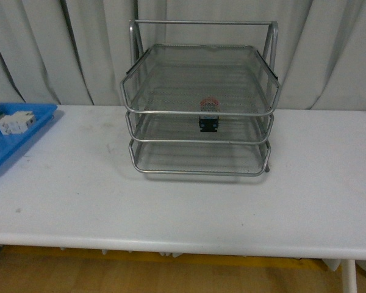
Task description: Place button on rack with both arms
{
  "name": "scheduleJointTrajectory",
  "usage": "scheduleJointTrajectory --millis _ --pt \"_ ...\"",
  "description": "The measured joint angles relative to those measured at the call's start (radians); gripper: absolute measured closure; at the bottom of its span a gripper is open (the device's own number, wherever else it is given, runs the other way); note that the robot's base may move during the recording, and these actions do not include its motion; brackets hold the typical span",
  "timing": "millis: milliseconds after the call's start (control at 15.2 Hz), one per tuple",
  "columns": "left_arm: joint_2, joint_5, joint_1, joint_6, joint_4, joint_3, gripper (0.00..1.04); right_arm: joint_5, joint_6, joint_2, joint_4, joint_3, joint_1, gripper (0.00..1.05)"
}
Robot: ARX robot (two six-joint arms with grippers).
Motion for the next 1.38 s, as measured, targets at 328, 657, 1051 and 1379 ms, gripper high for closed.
scheduleJointTrajectory --millis 328,657,1051,1379 --pt "0.000 0.000 0.000 0.000 0.000 0.000 0.07 0.000 0.000 -0.127 -0.071 -0.049 0.000 1.03" --pt "0.000 0.000 0.000 0.000 0.000 0.000 0.07 0.000 0.000 -0.280 -0.210 -0.049 0.000 1.03" --pt "0.000 0.000 0.000 0.000 0.000 0.000 0.07 0.001 0.000 -0.410 -0.359 -0.048 0.000 1.03" --pt "0.000 0.000 0.000 0.000 0.000 0.000 0.07 0.001 -0.001 -0.545 -0.487 -0.048 0.000 1.03"
